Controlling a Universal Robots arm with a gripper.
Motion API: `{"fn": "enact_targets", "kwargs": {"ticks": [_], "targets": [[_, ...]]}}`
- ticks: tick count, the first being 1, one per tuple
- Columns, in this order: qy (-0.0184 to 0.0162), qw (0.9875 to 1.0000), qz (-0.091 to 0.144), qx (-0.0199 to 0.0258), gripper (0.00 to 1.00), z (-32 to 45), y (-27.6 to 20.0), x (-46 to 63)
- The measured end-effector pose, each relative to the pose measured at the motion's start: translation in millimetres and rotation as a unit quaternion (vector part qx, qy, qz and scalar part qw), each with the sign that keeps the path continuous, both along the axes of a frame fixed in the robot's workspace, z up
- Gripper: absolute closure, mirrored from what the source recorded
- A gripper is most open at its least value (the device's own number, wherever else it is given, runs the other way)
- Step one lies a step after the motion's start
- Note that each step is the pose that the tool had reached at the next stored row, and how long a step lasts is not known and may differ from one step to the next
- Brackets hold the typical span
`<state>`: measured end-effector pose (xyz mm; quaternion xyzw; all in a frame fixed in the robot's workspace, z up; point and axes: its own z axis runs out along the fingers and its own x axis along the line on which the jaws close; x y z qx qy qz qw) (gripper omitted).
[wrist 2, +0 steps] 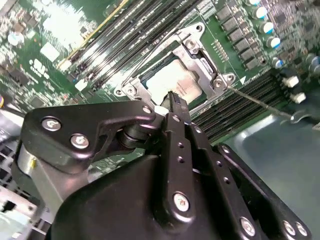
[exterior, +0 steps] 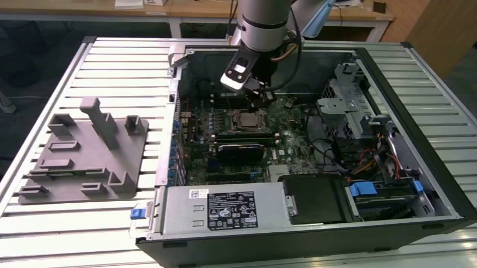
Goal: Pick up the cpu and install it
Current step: 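Close the cpu cover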
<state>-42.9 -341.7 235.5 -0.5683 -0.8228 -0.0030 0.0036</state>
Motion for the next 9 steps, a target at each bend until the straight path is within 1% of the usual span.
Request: {"fn": "enact_targets", "kwargs": {"ticks": [1,3,5,7,9], "targets": [[0.0,0.9998,0.022,0.0,0.89,-0.1,0.0,0.0],[0.0,0.9992,0.04,0.0,0.89,-0.1,0.0,0.0],[0.0,0.9983,0.058,0.0,0.89,-0.2,0.0,0.0],[0.0,0.9971,0.076,0.0,0.89,-0.2,0.0,0.0],[0.0,0.9955,0.095,0.0,0.89,-0.3,0.0,0.0]]}}
